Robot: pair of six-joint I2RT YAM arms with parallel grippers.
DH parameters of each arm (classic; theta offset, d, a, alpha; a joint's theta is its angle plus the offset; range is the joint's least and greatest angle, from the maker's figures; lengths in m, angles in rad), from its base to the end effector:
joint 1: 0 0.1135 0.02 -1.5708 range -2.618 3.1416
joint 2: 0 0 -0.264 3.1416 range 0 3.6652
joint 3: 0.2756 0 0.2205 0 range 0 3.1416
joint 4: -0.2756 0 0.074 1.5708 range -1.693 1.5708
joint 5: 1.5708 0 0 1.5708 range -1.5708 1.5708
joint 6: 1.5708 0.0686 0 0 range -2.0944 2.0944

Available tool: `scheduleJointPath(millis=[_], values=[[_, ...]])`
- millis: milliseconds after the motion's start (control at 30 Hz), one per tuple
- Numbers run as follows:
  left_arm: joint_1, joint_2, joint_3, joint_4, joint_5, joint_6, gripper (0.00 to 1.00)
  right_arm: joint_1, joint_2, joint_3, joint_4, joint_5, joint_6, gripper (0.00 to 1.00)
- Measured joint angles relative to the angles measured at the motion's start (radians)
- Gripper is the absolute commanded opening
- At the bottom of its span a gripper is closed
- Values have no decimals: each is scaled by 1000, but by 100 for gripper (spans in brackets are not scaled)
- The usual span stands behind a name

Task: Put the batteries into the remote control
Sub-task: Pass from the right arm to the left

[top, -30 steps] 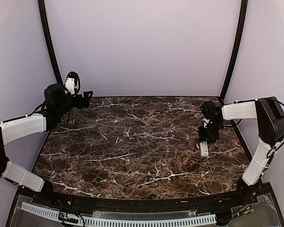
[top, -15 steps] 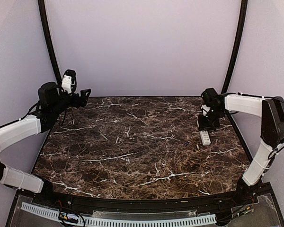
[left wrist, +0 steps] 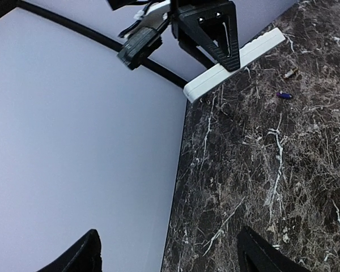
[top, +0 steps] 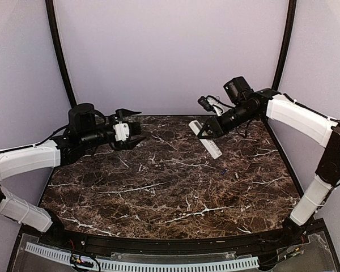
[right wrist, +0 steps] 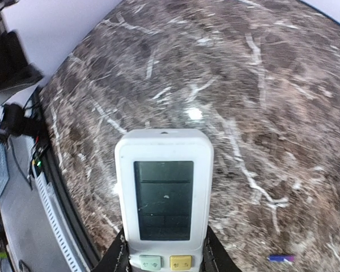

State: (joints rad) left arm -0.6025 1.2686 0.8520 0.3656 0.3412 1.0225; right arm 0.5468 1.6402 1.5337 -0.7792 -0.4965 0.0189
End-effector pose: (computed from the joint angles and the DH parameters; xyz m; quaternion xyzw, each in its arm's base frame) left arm 0.2327 -0.1879 0.3275 0.5991 0.4064 0.0211 0.6896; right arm 0.2740 0.2050 0.3100 -0.3179 0.8599 0.3131 0.2481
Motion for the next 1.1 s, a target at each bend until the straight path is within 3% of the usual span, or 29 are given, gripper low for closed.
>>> scheduleJointPath(millis=[233, 400, 667, 767, 967, 1100], values=[[-92, 82, 56, -71, 15, 253, 87, 171, 179, 113, -53, -117, -88, 0], [-163, 121, 64, -115, 16, 308, 71, 208, 272, 155, -87, -154, -116, 0], [-208, 164, 64, -165, -20, 347, 63, 235, 299, 206, -90, -186, -139, 0], [-208, 166, 64, -163, -37, 360, 51, 237, 299, 207, -90, -196, -142, 0], [-212, 203, 64, -133, -72, 378, 49, 244, 302, 212, -92, -212, -158, 0], [-215, 223, 64, -118, -96, 386, 34, 245, 306, 215, -92, -230, -169, 0]])
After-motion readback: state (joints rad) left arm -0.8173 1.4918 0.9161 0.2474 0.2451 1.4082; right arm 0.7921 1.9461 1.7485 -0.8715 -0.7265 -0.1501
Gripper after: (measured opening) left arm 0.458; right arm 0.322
